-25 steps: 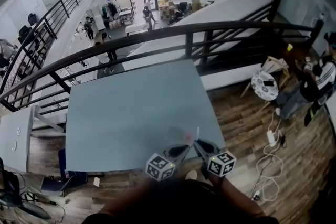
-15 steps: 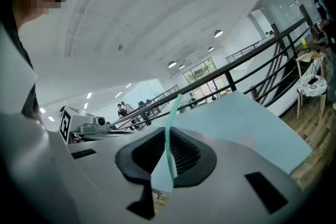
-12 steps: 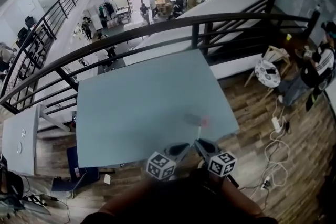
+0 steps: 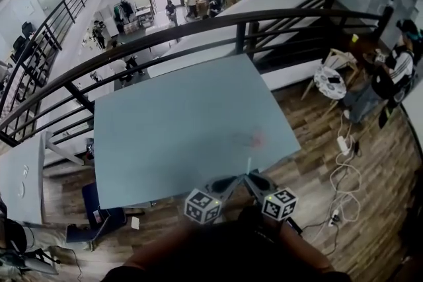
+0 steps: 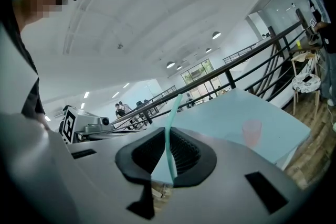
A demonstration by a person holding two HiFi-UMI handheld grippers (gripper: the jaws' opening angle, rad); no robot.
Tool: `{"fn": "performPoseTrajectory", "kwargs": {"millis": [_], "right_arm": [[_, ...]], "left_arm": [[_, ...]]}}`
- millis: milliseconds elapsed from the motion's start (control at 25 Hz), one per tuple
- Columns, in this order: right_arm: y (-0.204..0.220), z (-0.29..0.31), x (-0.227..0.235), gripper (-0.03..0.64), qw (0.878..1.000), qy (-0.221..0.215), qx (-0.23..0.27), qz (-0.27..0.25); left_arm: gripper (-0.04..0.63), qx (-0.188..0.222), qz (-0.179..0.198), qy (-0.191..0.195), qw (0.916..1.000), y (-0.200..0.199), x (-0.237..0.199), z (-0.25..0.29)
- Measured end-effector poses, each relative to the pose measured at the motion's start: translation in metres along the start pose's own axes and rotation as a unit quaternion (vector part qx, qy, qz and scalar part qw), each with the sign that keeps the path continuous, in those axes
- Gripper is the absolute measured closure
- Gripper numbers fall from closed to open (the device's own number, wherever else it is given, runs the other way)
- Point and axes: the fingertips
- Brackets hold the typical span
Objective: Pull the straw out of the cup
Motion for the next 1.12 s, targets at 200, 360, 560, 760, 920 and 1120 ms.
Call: {"fn": "performPoseTrajectory", "kwargs": {"millis": [200,360,560,760,920,1120], "right_arm": [[0.004,-0.016,-0.002,0.577,1.0,0.01,0.001,-0.005],[-0.002,-0.031,0.001,0.577,1.0,0.011,0.011,-0.01],[-0.003,-0.057,0.014,0.577,1.0,0.002,0.015,-0.014],[-0.001,-0.098,0.022,0.577,1.0,-0.008,0.016,-0.012],[0.011,-0.125,0.035,0.577,1.0,-0.015,0.004,0.002],[0.025,-0.157,0.044,0.577,1.0,-0.025,0.005,0.004]], "left_arm": [[0.58,0.002,-0.003,0.007,1.0,0.001,0.01,0.002],[0.58,0.014,0.015,-0.002,0.9998,-0.01,0.019,0.007],[0.58,0.02,0.018,-0.018,0.9995,-0.009,0.042,0.018],[0.58,0.018,0.023,-0.026,0.9992,-0.001,0.081,0.035],[0.58,0.009,0.015,-0.031,0.9994,0.014,0.109,0.049],[0.58,0.01,0.012,-0.045,0.9989,0.029,0.137,0.059]]}}
Point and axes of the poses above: the fingertips, and each gripper's own axes: z forward along the fingers, x to its right, y out of its underside, and after that the axes turned 6 degrees about y, right-handed
